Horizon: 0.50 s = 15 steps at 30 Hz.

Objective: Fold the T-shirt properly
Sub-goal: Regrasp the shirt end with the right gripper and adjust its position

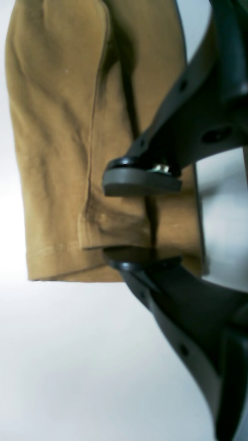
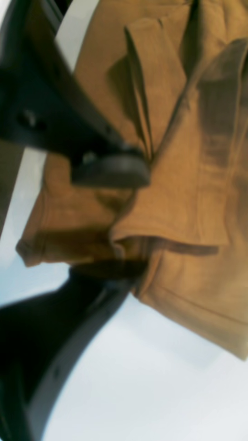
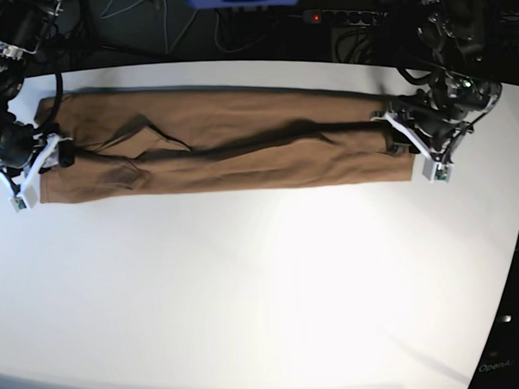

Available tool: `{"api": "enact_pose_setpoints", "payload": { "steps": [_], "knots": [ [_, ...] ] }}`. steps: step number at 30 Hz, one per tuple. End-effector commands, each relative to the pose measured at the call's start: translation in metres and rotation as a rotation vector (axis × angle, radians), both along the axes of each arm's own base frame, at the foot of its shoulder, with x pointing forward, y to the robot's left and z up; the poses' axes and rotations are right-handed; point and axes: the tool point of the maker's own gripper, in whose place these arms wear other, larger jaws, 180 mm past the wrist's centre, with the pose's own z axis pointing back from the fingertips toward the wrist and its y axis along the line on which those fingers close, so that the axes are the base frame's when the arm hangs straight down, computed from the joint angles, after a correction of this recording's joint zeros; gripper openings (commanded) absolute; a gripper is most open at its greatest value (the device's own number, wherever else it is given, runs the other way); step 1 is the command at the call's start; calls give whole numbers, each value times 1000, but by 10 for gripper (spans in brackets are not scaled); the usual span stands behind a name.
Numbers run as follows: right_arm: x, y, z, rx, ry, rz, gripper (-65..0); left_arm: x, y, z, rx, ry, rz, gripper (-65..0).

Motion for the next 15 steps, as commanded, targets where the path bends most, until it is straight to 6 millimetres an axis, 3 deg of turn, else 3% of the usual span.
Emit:
{"api": "enact_pose_setpoints", "payload": {
  "steps": [1, 8, 11, 15],
  "knots": [
    [10, -5, 12, -9, -46, 3, -396, 9, 1, 12, 3, -49, -3, -414],
    [8, -5, 10, -5, -39, 0, -418, 9, 1, 11, 3, -46, -3, -414],
    [4, -5, -5, 34, -4, -21, -418, 9, 1, 11, 3, -46, -3, -414],
    [12, 9, -11, 54, -30, 26, -418, 8, 2, 12, 6, -47, -4, -414]
  ]
}}
